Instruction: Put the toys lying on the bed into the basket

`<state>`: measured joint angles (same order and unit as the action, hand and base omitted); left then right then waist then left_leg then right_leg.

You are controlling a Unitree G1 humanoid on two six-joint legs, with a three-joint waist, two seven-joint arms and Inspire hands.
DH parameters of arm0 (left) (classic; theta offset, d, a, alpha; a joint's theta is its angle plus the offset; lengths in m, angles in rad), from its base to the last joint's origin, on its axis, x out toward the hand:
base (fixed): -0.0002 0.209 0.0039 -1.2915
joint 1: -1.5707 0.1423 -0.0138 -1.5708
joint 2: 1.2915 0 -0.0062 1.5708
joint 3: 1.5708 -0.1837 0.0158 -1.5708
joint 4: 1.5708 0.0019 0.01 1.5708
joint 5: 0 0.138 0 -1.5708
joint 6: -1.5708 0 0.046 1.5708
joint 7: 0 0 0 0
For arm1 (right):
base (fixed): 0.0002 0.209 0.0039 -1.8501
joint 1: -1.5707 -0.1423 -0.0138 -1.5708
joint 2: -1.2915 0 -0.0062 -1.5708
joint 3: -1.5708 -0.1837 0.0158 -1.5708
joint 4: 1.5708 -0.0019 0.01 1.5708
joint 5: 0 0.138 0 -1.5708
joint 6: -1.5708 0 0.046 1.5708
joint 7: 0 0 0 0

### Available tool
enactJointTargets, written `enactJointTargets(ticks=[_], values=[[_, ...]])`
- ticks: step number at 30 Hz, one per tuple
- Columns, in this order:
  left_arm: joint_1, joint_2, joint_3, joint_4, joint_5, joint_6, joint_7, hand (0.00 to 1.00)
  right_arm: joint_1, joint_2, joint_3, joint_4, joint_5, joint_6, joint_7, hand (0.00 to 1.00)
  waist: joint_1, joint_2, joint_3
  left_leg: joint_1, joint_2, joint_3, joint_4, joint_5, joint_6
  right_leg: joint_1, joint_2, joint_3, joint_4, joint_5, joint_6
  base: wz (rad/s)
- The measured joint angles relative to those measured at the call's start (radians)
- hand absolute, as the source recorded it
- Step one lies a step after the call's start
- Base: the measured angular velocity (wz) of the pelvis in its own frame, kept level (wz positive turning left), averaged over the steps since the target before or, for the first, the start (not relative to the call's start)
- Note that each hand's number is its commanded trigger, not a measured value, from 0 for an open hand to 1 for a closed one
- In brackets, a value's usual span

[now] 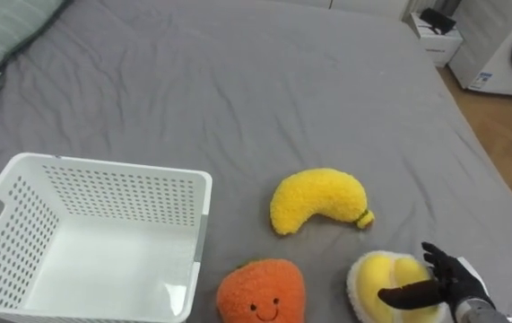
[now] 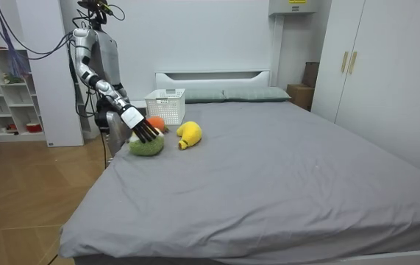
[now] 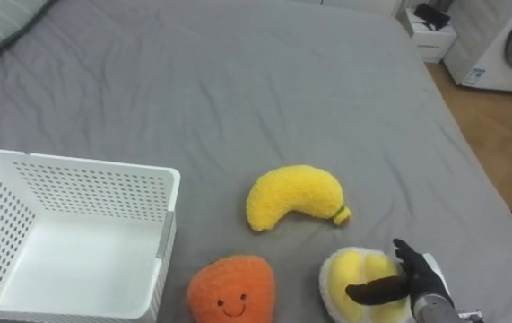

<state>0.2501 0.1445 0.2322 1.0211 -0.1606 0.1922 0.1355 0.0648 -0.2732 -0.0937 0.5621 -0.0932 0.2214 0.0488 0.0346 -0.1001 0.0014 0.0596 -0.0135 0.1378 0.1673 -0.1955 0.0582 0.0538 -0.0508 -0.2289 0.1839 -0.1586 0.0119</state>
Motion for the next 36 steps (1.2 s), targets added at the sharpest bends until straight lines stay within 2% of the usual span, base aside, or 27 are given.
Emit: enactJointTargets(ticks=[8, 15, 16, 17, 18, 19, 21, 26, 31, 34, 36], values=[[0.001, 0.003, 0.000, 0.000, -0.002, 0.001, 0.000, 0.00, 0.000, 0.000, 0.000, 0.033, -0.068, 0.000, 0.001, 0.00, -0.003, 0.006, -0.0001, 0.005, 0.000, -0.002, 0.000, 0.000, 0.000, 0.005, -0.002, -0.016, 0.000, 0.000, 0.000, 0.00], [-0.004, 0.004, -0.001, -0.009, 0.001, -0.002, 0.001, 0.00, 0.002, 0.001, 0.000, 0.099, -0.118, -0.002, 0.019, 0.00, -0.001, 0.021, 0.0046, 0.019, 0.000, -0.005, -0.005, 0.000, 0.000, 0.023, 0.000, -0.018, 0.001, 0.000, 0.000, 0.00], [-0.002, 0.004, -0.003, -0.015, 0.001, -0.002, 0.003, 0.00, 0.002, 0.001, 0.000, 0.100, -0.128, -0.002, 0.018, 0.35, -0.004, 0.024, 0.0038, 0.020, 0.000, -0.005, -0.005, 0.000, 0.000, 0.024, -0.001, -0.017, 0.000, 0.000, 0.000, 0.00], [-0.001, 0.004, -0.003, -0.019, 0.001, -0.002, 0.004, 0.00, 0.002, 0.001, 0.000, 0.103, -0.137, -0.003, 0.017, 0.53, -0.004, 0.025, 0.0037, 0.021, 0.000, -0.005, -0.004, 0.000, 0.000, 0.026, -0.001, -0.017, 0.000, 0.000, 0.000, 0.00], [-0.001, 0.005, -0.004, -0.020, 0.003, -0.002, 0.007, 0.00, 0.001, 0.002, 0.000, 0.123, -0.153, -0.006, 0.013, 0.81, -0.003, 0.027, 0.0023, 0.023, 0.000, -0.007, -0.002, 0.000, 0.000, 0.030, -0.003, -0.018, -0.002, 0.000, 0.000, 0.04], [-0.003, 0.005, -0.004, -0.020, 0.007, -0.003, 0.009, 0.00, 0.001, 0.003, 0.001, 0.137, -0.161, -0.008, 0.009, 1.00, -0.001, 0.028, 0.0014, 0.022, -0.001, -0.008, -0.002, 0.000, 0.000, 0.031, -0.004, -0.018, -0.005, 0.000, 0.000, 0.06], [-0.006, 0.005, -0.006, -0.018, 0.021, -0.005, 0.010, 0.00, 0.001, 0.017, 0.001, 0.167, -0.221, -0.011, -0.017, 1.00, 0.001, 0.028, -0.0004, 0.020, -0.001, -0.011, 0.000, 0.000, 0.000, 0.035, -0.003, -0.017, -0.014, 0.001, 0.000, 0.02], [-0.003, 0.006, -0.024, -0.014, 0.027, -0.005, 0.010, 0.00, -0.005, 0.018, 0.004, 0.214, -0.261, -0.038, -0.093, 1.00, 0.005, 0.029, 0.0001, 0.020, -0.001, -0.010, 0.001, 0.000, 0.000, 0.032, 0.001, -0.022, -0.015, 0.001, 0.000, 0.00], [-0.013, 0.006, -0.031, -0.014, 0.013, -0.010, 0.010, 0.00, -0.005, 0.023, 0.017, 0.224, -0.261, -0.045, -0.130, 1.00, 0.021, 0.027, -0.0016, 0.020, -0.001, -0.010, -0.002, 0.000, 0.000, 0.032, 0.001, -0.024, -0.016, 0.000, 0.000, 0.00], [-0.019, 0.006, -0.032, -0.014, 0.002, -0.029, 0.012, 0.00, -0.005, 0.029, 0.033, 0.224, -0.260, -0.049, -0.152, 1.00, 0.024, 0.028, -0.0012, 0.019, -0.001, -0.012, -0.001, 0.000, 0.000, 0.033, 0.000, -0.026, -0.016, 0.000, 0.000, 0.01], [-0.020, 0.006, -0.049, -0.012, 0.005, -0.036, 0.024, 0.00, -0.005, 0.043, 0.033, 0.226, -0.204, -0.056, -0.201, 1.00, 0.025, 0.028, -0.0009, 0.019, -0.002, -0.014, -0.001, 0.000, 0.000, 0.033, 0.001, -0.027, -0.016, 0.001, 0.000, 0.02]])
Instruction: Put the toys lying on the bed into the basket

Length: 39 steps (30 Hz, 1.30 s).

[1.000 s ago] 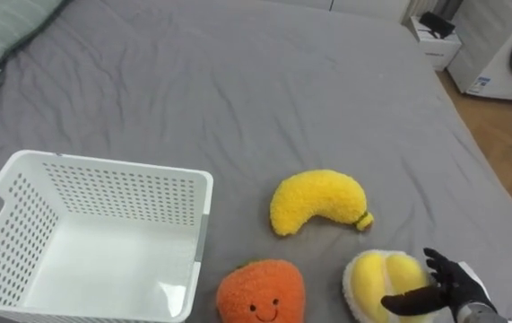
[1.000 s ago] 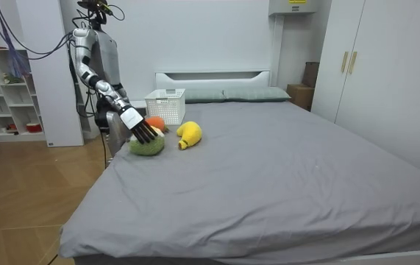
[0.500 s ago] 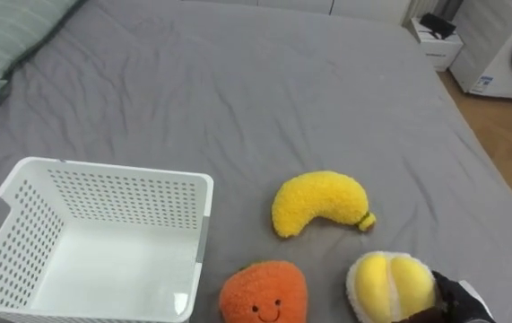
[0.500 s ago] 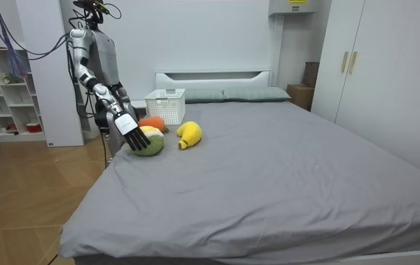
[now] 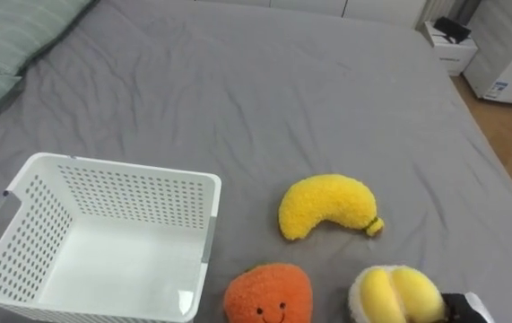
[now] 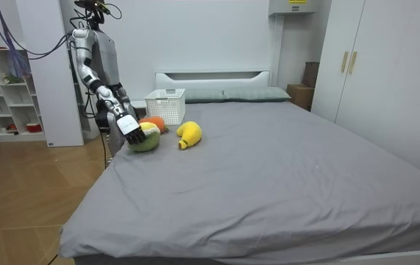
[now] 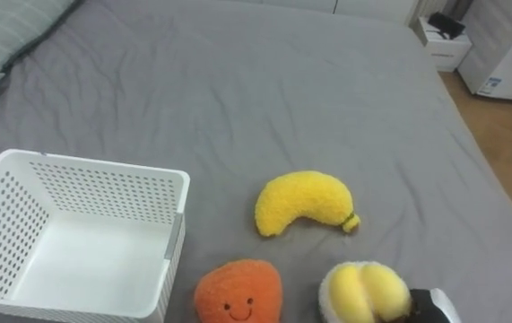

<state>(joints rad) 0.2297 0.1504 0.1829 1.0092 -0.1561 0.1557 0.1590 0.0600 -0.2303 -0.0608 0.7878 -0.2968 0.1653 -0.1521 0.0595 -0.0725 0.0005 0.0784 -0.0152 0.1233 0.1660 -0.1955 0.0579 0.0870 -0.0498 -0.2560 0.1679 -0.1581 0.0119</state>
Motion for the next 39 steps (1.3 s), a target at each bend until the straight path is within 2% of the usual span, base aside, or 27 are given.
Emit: enactJointTargets(ticks=[3, 5, 6, 10, 12, 15, 18, 23, 25, 27, 32, 35, 36, 39], values=[[0.005, 0.000, 0.001, 0.001, -0.008, -0.011, 0.009, 0.00, -0.001, 0.007, -0.001, 0.021, 0.120, -0.023, -0.061, 1.00, 0.000, 0.003, 0.0020, 0.001, 0.000, -0.002, 0.000, 0.000, 0.000, 0.003, 0.000, 0.003, 0.000, 0.000, 0.000, 0.01], [0.004, -0.002, 0.001, 0.001, -0.008, -0.014, 0.010, 0.00, 0.001, 0.015, -0.003, 0.024, 0.157, -0.024, -0.087, 1.00, -0.002, 0.004, 0.0021, 0.001, 0.000, -0.002, -0.001, 0.000, 0.000, 0.003, 0.000, 0.004, 0.001, 0.000, 0.000, 0.00], [0.005, -0.002, 0.001, 0.001, -0.006, -0.015, 0.009, 0.00, 0.001, 0.020, -0.004, 0.024, 0.180, -0.025, -0.097, 1.00, -0.003, 0.008, 0.0049, 0.000, -0.001, -0.005, 0.000, 0.000, 0.000, 0.004, 0.000, 0.002, 0.000, 0.000, 0.000, 0.00], [0.006, -0.003, 0.001, 0.001, -0.007, -0.038, 0.007, 0.00, 0.001, 0.032, -0.007, 0.024, 0.265, -0.042, -0.128, 1.00, -0.011, 0.016, 0.0033, -0.004, -0.002, -0.010, 0.002, 0.000, 0.000, 0.004, -0.001, -0.003, 0.000, 0.000, 0.001, 0.03], [0.004, -0.006, 0.000, 0.001, -0.008, -0.050, 0.006, 0.00, 0.001, 0.032, -0.008, 0.020, 0.364, -0.059, -0.147, 1.00, -0.015, 0.024, 0.0019, -0.006, -0.003, -0.011, 0.001, 0.000, 0.000, 0.002, -0.002, -0.003, -0.001, -0.001, 0.002, 0.00], [0.003, -0.007, 0.002, 0.001, -0.006, -0.054, 0.006, 0.00, -0.001, 0.032, -0.012, 0.016, 0.458, -0.070, -0.174, 1.00, -0.014, 0.033, 0.0007, -0.009, -0.003, -0.011, 0.000, 0.000, 0.000, -0.003, 0.000, 0.002, -0.001, -0.002, 0.002, 0.00], [0.009, -0.008, 0.002, 0.005, -0.006, -0.055, -0.004, 0.00, -0.004, 0.030, -0.038, -0.037, 0.488, -0.069, -0.180, 1.00, -0.015, 0.039, -0.0012, -0.005, -0.002, -0.003, -0.002, 0.000, 0.000, -0.005, -0.001, 0.004, 0.002, -0.002, 0.002, -0.03], [0.016, -0.013, 0.010, 0.005, -0.007, -0.072, -0.016, 0.00, -0.003, 0.023, -0.049, -0.305, 0.509, -0.071, -0.195, 1.00, -0.031, 0.039, 0.0010, -0.006, -0.002, -0.001, -0.001, 0.000, 0.000, -0.007, -0.002, 0.003, 0.002, -0.002, 0.002, -0.01], [0.016, -0.013, 0.010, -0.001, -0.004, -0.075, -0.017, 0.00, -0.002, 0.013, -0.050, -0.428, 0.490, -0.071, -0.194, 1.00, -0.033, 0.033, 0.0032, -0.009, -0.002, -0.002, -0.001, 0.000, 0.000, -0.007, -0.004, 0.004, 0.002, -0.003, 0.003, 0.02], [0.015, -0.012, 0.010, -0.005, 0.008, -0.076, -0.019, 0.00, -0.006, -0.011, -0.048, -0.559, 0.473, -0.083, -0.185, 1.00, -0.028, 0.022, 0.0016, -0.010, -0.002, -0.003, 0.002, 0.000, 0.000, -0.008, 0.000, 0.004, 0.002, -0.003, 0.003, 0.02], [0.011, -0.011, -0.001, -0.006, 0.012, -0.076, -0.032, 0.00, -0.083, -0.018, -0.037, -0.636, 0.405, -0.083, -0.132, 1.00, -0.022, 0.013, 0.0015, -0.011, -0.002, -0.009, 0.002, 0.000, 0.000, -0.010, -0.001, -0.003, 0.005, -0.001, 0.002, 0.00], [0.004, -0.010, -0.011, -0.007, 0.011, -0.076, -0.034, 0.00, -0.135, -0.043, 0.007, -0.667, 0.384, -0.081, -0.101, 1.00, -0.015, 0.013, 0.0014, -0.033, -0.001, -0.010, 0.005, 0.000, 0.000, -0.033, -0.002, -0.006, 0.018, -0.001, 0.001, 0.00], [-0.006, -0.010, -0.009, -0.007, 0.013, -0.075, -0.037, 0.00, -0.152, -0.057, 0.019, -0.681, 0.378, -0.076, -0.076, 1.00, -0.007, 0.012, 0.0022, -0.037, -0.001, -0.012, 0.006, 0.001, 0.000, -0.036, -0.002, -0.008, 0.018, -0.001, 0.001, 0.00], [-0.021, -0.013, -0.009, -0.006, 0.034, -0.074, -0.036, 0.00, -0.216, -0.059, 0.020, -0.683, 0.367, -0.072, -0.040, 1.00, 0.026, 0.011, 0.0027, -0.034, 0.000, -0.011, 0.010, 0.001, 0.000, -0.035, -0.002, -0.009, 0.020, 0.000, 0.001, 0.00]])
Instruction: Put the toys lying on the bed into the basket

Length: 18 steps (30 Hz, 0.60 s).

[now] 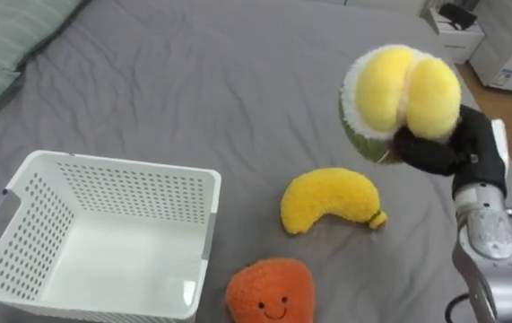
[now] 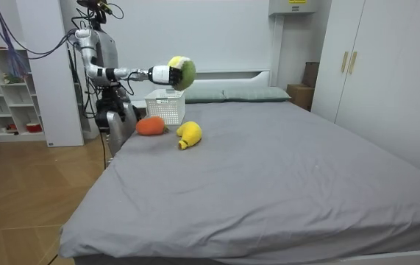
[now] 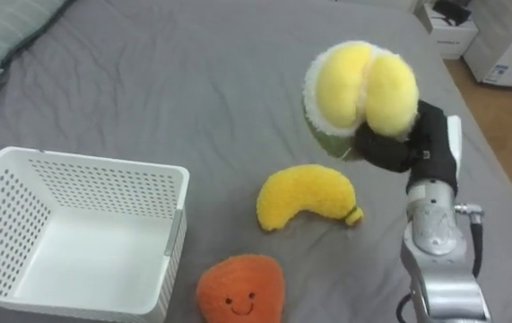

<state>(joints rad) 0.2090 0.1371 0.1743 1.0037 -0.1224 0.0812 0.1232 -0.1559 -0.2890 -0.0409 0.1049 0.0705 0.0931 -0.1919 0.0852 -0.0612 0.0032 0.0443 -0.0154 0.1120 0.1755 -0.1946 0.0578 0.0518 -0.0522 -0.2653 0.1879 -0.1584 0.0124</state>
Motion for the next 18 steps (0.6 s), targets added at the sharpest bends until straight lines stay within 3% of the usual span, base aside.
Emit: enactJointTargets(ticks=[4, 6, 16, 18], values=[[-0.007, 0.002, -0.001, 0.001, 0.001, 0.000, 0.003, 0.00, -0.108, 0.001, 0.049, 0.000, -0.004, 0.010, 0.031, 1.00, 0.020, -0.011, 0.0042, -0.008, 0.000, -0.013, 0.001, 0.000, -0.001, 0.000, 0.000, -0.014, -0.002, 0.000, 0.000, 0.10], [-0.020, 0.001, -0.003, 0.001, 0.002, 0.002, 0.003, 0.00, -0.149, 0.003, 0.090, 0.000, -0.005, 0.010, 0.046, 1.00, 0.042, -0.024, 0.0055, -0.010, -0.001, -0.029, 0.004, 0.001, -0.001, 0.006, -0.002, -0.042, -0.003, 0.000, 0.000, 0.20], [-0.043, 0.015, -0.038, -0.005, -0.022, 0.006, 0.026, 0.00, -0.186, 0.006, 0.258, 0.057, -0.020, 0.042, 0.074, 1.00, 0.152, -0.062, 0.0069, -0.051, -0.019, -0.117, 0.035, 0.003, 0.003, 0.021, -0.022, -0.146, -0.003, -0.001, 0.002, 0.26], [-0.042, 0.024, -0.038, -0.018, -0.023, 0.007, 0.030, 0.00, -0.186, 0.008, 0.266, 0.062, -0.032, 0.042, 0.074, 1.00, 0.167, -0.072, 0.0126, -0.075, -0.024, -0.144, 0.061, 0.003, 0.003, 0.020, -0.028, -0.164, -0.004, -0.001, 0.002, 0.40]])
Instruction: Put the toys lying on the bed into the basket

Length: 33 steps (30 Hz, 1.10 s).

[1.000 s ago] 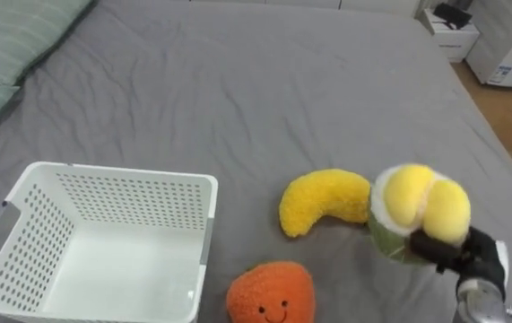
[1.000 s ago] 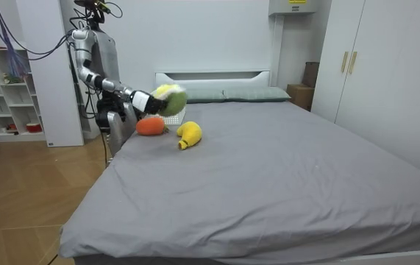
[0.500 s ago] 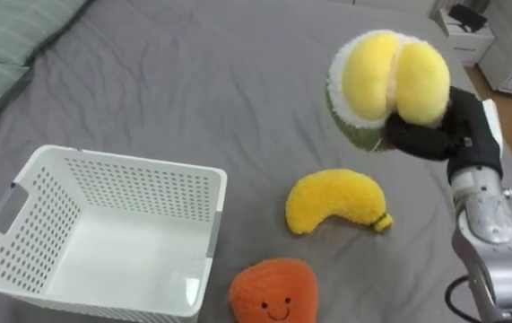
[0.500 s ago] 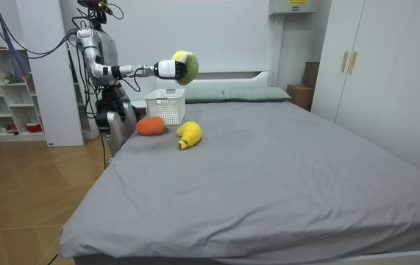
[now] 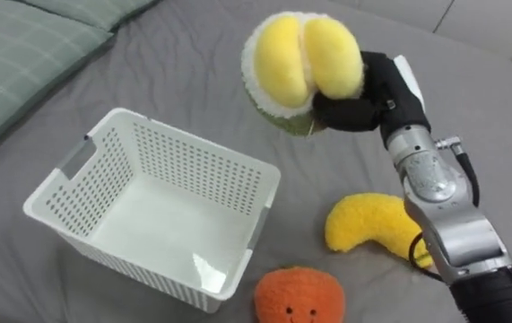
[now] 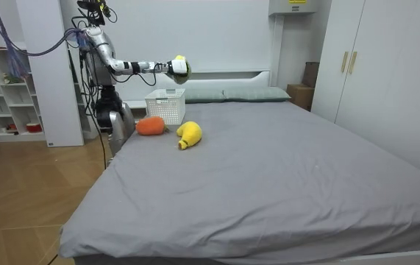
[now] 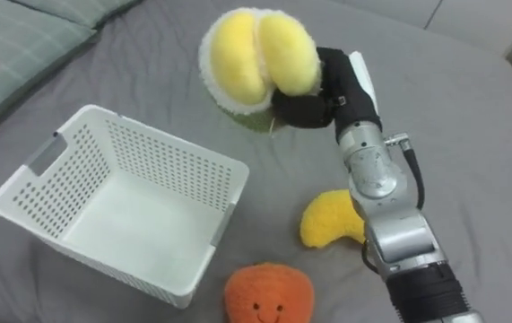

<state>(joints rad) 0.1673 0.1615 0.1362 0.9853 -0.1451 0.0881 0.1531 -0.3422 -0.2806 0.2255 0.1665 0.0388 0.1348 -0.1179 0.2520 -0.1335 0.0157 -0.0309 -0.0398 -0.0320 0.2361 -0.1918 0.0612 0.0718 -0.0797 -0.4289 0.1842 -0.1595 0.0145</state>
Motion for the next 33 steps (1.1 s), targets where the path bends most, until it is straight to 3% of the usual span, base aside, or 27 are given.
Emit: enactJointTargets(ticks=[6, 7, 8, 9, 14, 21, 33], values=[[0.005, 0.001, 0.026, -0.045, -0.001, 0.015, 0.007, 0.00, -0.012, 0.009, 0.070, 0.004, -0.019, 0.022, 0.019, 0.99, 0.065, 0.004, 0.0029, -0.012, -0.011, -0.029, 0.023, 0.001, 0.003, 0.011, -0.006, -0.019, 0.001, -0.002, 0.004, 0.17], [0.003, 0.001, 0.028, -0.045, -0.001, 0.015, 0.007, 0.00, -0.014, 0.011, 0.074, 0.005, -0.024, 0.022, 0.030, 0.70, 0.071, 0.005, 0.0033, -0.011, -0.011, -0.030, 0.023, 0.001, 0.004, 0.012, -0.006, -0.019, 0.001, -0.002, 0.004, 0.13], [-0.002, 0.001, 0.031, -0.045, 0.000, 0.015, 0.007, 0.00, -0.018, 0.017, 0.076, 0.005, -0.032, 0.022, 0.046, 0.52, 0.084, 0.006, 0.0042, -0.012, -0.012, -0.034, 0.024, 0.001, 0.004, 0.013, -0.005, -0.019, 0.001, -0.002, 0.004, 0.09], [-0.002, 0.000, 0.035, -0.045, 0.000, 0.015, 0.007, 0.00, -0.020, 0.022, 0.079, 0.006, -0.037, 0.022, 0.057, 0.03, 0.093, 0.007, 0.0045, -0.011, -0.014, -0.038, 0.024, 0.001, 0.004, 0.015, -0.006, -0.020, 0.001, -0.002, 0.004, 0.07], [-0.004, -0.003, 0.033, -0.051, -0.009, 0.017, 0.005, 0.00, -0.047, 0.042, 0.130, 0.076, -0.102, 0.019, 0.091, 0.00, 0.111, 0.009, 0.0062, -0.020, -0.014, -0.044, 0.034, 0.001, 0.003, 0.014, -0.006, -0.020, 0.001, -0.002, 0.004, 0.06], [-0.015, -0.007, 0.034, -0.066, -0.010, 0.017, 0.007, 0.00, -0.048, 0.091, 0.156, 0.122, -0.205, 0.021, 0.134, 0.00, 0.115, 0.003, 0.0019, -0.035, -0.013, -0.041, 0.034, 0.002, 0.004, -0.003, -0.006, -0.015, 0.002, -0.002, 0.004, 0.00], [-0.032, -0.010, 0.037, -0.081, -0.018, 0.014, 0.041, 0.00, -0.048, 0.081, 0.154, 0.127, -0.183, 0.020, 0.129, 0.00, 0.107, 0.002, 0.0017, -0.025, -0.011, -0.025, 0.031, 0.001, 0.005, -0.002, -0.006, 0.005, 0.002, -0.001, 0.005, -0.05]])
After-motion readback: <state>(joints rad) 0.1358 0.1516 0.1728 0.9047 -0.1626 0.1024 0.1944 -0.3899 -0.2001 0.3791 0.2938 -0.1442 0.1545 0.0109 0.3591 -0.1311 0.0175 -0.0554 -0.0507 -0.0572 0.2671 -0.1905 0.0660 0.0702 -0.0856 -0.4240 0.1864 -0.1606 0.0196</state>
